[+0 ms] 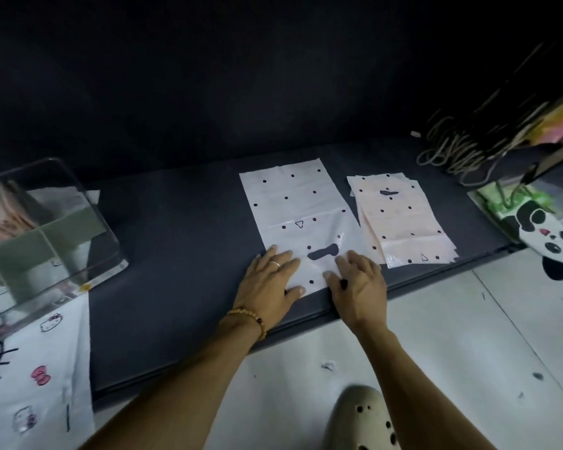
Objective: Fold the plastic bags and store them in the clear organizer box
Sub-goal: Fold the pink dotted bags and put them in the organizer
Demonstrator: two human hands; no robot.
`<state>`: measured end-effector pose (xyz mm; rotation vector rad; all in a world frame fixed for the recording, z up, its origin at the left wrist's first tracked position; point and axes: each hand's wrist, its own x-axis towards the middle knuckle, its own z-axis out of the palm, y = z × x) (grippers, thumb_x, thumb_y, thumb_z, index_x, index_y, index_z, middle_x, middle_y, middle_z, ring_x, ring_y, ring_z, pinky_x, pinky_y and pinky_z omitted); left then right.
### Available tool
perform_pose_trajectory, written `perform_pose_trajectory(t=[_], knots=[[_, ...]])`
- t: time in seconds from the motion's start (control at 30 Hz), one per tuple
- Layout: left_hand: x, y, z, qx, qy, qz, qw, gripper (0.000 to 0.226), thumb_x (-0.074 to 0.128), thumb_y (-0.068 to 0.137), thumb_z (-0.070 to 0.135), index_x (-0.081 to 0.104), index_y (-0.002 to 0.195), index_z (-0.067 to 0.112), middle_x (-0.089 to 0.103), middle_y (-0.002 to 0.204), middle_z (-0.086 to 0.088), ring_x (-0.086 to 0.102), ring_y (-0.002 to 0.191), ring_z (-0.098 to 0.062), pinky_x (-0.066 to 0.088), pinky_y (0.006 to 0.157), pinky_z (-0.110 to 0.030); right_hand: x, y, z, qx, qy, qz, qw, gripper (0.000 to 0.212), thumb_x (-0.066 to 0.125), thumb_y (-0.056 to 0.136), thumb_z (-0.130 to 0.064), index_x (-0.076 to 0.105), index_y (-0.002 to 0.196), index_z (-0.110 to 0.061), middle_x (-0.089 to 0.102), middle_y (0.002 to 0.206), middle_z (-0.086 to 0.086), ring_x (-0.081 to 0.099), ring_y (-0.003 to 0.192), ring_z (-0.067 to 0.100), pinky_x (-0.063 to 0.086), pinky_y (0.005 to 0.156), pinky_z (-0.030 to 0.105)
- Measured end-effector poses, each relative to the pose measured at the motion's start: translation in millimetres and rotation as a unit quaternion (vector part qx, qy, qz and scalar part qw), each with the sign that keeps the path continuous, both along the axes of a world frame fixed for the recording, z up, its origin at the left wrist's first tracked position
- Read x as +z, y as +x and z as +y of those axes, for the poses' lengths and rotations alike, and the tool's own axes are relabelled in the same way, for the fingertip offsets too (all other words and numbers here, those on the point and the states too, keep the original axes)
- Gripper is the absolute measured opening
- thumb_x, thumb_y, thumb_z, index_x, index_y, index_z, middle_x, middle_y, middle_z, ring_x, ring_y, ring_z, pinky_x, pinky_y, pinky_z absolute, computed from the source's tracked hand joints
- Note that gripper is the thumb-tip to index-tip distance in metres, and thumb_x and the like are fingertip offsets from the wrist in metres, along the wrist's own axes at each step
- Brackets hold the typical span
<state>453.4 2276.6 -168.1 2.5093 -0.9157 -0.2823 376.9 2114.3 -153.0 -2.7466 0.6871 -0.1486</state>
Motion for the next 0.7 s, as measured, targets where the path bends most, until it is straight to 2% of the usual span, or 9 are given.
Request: perform_pose_trajectory(t=[0.13,0.23,0.33,0.4,0.47,0.53,0.6,0.63,0.7], knots=[[3,3,-8,-0.017,0.011,-0.107,0.994,0.024,0.051,0.093,0.038,0.064,0.11,0.028,0.055,0.123,0.007,0.039,0.124,-0.015,0.007,0.11,-0.026,1,0,6,-0.018,0.005,-0.048,0.999,0.017,0.057,0.092,-0.019,0.072,0.092,-0.01,0.063,0.109,0.006,0.051,0.102,0.032,0.037,0.084,0.039],[10,4,-8,-0.039,0.036,-0.142,0.988,0.008,0.051,0.094,0.027,0.059,0.096,0.024,0.058,0.103,0.006,0.048,0.109,-0.015,0.02,0.105,-0.025,7,0,13,-0.018,0.034,-0.059,0.997,0.017,0.057,0.091,-0.018,0.072,0.088,-0.01,0.062,0.107,0.005,0.052,0.102,0.029,0.037,0.083,0.038],[22,5,11,-0.007,0.009,-0.113,0.994,0.004,0.052,0.093,0.02,0.048,0.091,0.021,0.06,0.093,0.001,0.053,0.089,-0.021,0.042,0.078,-0.031,20,0,26,0.039,0.068,-0.084,0.993,0.03,0.059,0.089,-0.035,0.068,0.105,-0.011,0.063,0.114,0.006,0.057,0.105,0.026,0.046,0.089,0.041],[29,9,33,-0.009,0.0,-0.075,0.997,0.01,0.043,0.097,0.026,0.037,0.089,0.022,0.058,0.084,-0.001,0.049,0.069,-0.022,0.037,0.057,-0.033,30,3,37,0.106,0.121,-0.06,0.985,0.052,0.056,0.084,-0.057,0.062,0.114,-0.014,0.064,0.115,0.003,0.06,0.101,0.022,0.051,0.088,0.039],[35,15,58,-0.023,0.022,-0.023,0.999,0.012,0.037,0.099,0.03,0.031,0.089,0.027,0.056,0.076,0.0,0.048,0.061,-0.022,0.035,0.053,-0.033,35,6,45,0.181,0.108,0.027,0.977,0.066,0.057,0.076,-0.068,0.054,0.125,-0.024,0.059,0.126,-0.003,0.055,0.113,0.018,0.044,0.098,0.036],[42,20,85,-0.016,0.027,0.046,0.998,0.014,0.036,0.099,0.032,0.033,0.086,0.03,0.054,0.072,0.0,0.049,0.061,-0.021,0.041,0.055,-0.038,37,9,52,0.244,0.066,0.125,0.959,0.071,0.064,0.077,-0.058,0.04,0.139,-0.032,0.044,0.145,-0.006,0.04,0.132,0.017,0.029,0.11,0.036],[46,20,111,0.018,-0.022,0.11,0.994,0.014,0.04,0.099,0.031,0.039,0.084,0.031,0.054,0.07,0.003,0.05,0.063,-0.015,0.043,0.058,-0.033,38,9,58,0.257,0.078,0.161,0.95,0.063,0.064,0.085,-0.037,0.04,0.142,-0.028,0.044,0.146,-0.005,0.041,0.132,0.021,0.029,0.111,0.034],[47,19,123,0.04,-0.049,0.126,0.99,0.014,0.042,0.098,0.03,0.042,0.084,0.03,0.055,0.071,0.005,0.05,0.064,-0.01,0.042,0.058,-0.028,39,9,62,0.247,0.101,0.156,0.951,0.054,0.062,0.087,-0.026,0.046,0.139,-0.024,0.052,0.139,-0.002,0.05,0.124,0.024,0.037,0.105,0.033],[48,15,143,0.085,-0.106,0.149,0.979,0.017,0.046,0.097,0.027,0.047,0.081,0.029,0.055,0.073,0.005,0.048,0.064,-0.004,0.04,0.06,-0.022,41,8,70,0.223,0.15,0.138,0.953,0.031,0.056,0.09,-0.012,0.063,0.119,-0.018,0.068,0.106,0.004,0.065,0.091,0.026,0.054,0.082,0.031]])
